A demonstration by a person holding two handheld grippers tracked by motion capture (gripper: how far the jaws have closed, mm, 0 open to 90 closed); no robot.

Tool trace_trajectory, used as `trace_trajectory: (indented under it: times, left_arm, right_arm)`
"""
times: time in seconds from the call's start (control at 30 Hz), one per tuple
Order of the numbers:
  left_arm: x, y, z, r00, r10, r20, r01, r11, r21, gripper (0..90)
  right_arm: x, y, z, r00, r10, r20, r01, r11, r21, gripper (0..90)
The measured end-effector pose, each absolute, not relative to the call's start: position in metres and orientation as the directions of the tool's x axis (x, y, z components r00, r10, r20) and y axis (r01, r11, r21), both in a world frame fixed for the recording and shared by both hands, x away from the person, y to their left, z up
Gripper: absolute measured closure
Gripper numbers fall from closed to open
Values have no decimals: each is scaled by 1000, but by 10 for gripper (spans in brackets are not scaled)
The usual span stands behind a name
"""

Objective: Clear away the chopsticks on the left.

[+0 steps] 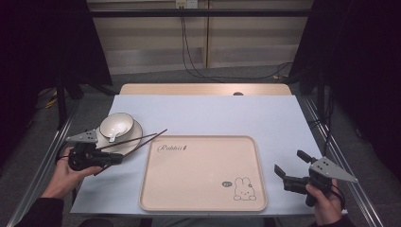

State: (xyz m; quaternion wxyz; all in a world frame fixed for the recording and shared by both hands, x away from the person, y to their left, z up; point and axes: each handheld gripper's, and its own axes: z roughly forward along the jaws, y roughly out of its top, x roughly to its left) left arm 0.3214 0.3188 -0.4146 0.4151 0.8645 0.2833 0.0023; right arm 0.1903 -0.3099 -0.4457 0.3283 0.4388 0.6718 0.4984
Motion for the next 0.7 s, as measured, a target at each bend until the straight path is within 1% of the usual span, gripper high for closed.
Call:
trace_trajectory:
  times: [0.33,0.43,0.53,0.7]
  left_arm:
    - [303,289,-412,805,532,-263,523,-428,737,848]
    - [296,281,-412,775,574,-265,546,-395,739,849]
    - [291,272,-413,759,590,-275,560,-377,738,849]
    - [281,259,-413,694,660,-289,608,-322,726,849]
  right_arm:
    - [190,-310,-446,-395,919,-9,258,120,959,36]
    - [190,-309,-446,-395,918,-5,259,117,959,36]
    - [190,-309,-446,-397,918,-3,262,117,958,36]
    - [190,-309,-446,-406,914,0,266,118,957,36]
